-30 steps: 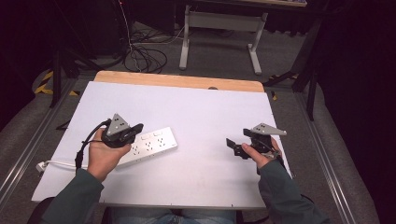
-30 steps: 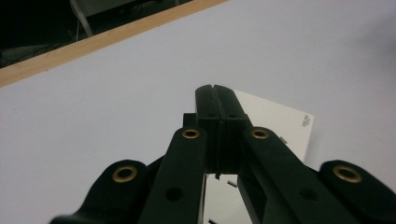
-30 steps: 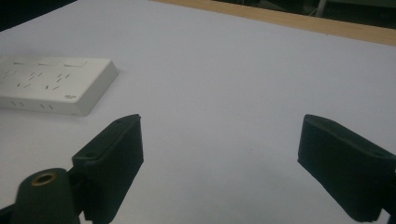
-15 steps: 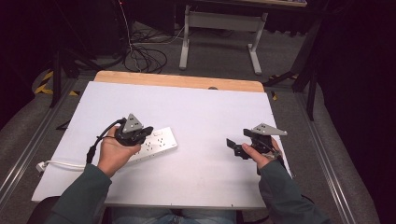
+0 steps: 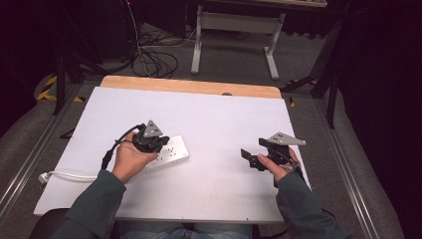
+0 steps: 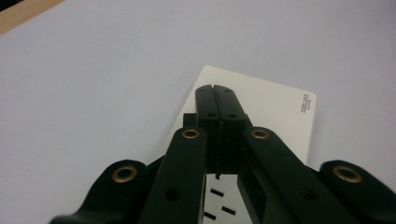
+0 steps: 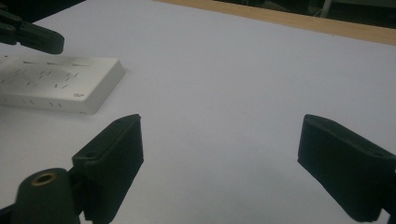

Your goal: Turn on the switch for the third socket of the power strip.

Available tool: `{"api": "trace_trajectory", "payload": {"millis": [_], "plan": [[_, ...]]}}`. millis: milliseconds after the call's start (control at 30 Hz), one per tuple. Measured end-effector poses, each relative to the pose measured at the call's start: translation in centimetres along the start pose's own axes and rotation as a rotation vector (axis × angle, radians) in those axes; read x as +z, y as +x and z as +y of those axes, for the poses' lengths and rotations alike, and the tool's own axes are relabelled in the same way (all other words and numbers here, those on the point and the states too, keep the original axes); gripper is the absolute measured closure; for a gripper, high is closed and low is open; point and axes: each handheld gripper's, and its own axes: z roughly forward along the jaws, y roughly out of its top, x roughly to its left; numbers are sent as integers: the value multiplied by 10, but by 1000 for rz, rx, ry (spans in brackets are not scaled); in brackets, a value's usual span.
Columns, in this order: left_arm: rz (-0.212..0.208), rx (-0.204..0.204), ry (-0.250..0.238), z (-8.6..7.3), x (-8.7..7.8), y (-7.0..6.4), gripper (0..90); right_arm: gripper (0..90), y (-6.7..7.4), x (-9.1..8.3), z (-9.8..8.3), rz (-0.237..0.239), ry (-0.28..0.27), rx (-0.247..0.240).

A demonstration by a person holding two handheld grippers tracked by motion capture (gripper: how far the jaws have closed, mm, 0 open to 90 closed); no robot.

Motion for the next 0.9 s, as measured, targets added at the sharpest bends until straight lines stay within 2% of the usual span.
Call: {"api": "trace_trajectory", "payload": {"millis": [300, 333, 400, 600, 900], "plan": [[10, 8, 37, 1, 10, 2, 900, 146, 0, -2, -1, 1, 1, 0], [18, 16, 55, 1, 13, 3, 900, 146, 0, -2, -1, 2, -1, -2], [23, 7, 64, 1, 15, 4, 900, 146, 1, -2, -1, 1, -1, 0], [24, -8, 72, 0, 18, 7, 900, 146, 0, -2, -2, 0, -1, 2], [31, 1, 79, 0, 19, 5, 900, 146, 0, -3, -2, 0, -1, 5]]}}
